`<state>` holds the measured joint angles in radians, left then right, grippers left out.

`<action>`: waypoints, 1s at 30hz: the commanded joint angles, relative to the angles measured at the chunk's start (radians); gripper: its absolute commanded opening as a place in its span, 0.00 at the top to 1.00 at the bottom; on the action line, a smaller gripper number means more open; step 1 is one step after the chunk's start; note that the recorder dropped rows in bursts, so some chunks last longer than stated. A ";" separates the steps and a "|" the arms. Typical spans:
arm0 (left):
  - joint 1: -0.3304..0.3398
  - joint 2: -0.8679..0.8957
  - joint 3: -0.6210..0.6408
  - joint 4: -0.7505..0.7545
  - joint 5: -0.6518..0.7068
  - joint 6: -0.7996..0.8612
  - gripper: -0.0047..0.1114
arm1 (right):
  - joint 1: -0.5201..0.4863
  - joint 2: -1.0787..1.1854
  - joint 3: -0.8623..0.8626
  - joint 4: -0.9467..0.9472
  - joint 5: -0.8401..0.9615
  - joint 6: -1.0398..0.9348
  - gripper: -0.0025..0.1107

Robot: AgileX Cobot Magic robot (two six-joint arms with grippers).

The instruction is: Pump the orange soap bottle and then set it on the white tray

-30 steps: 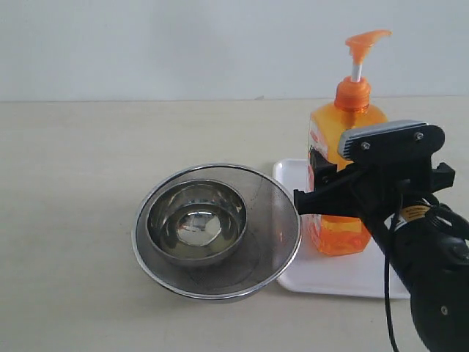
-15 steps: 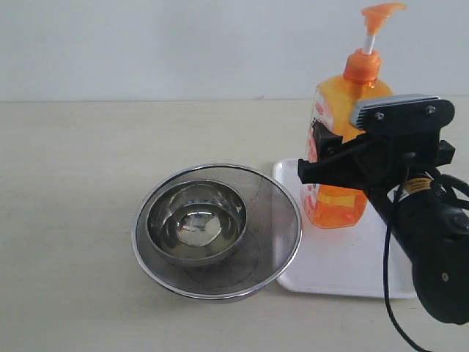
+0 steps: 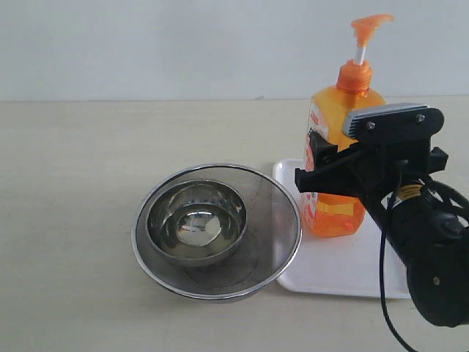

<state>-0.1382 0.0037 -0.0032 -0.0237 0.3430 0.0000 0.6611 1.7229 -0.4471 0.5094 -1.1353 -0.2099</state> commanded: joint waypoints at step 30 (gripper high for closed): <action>0.004 -0.004 0.003 -0.009 0.000 0.008 0.14 | -0.002 0.050 -0.011 0.024 -0.086 0.019 0.08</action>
<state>-0.1382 0.0037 -0.0032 -0.0237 0.3430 0.0000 0.6611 1.7815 -0.4520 0.5283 -1.2101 -0.1933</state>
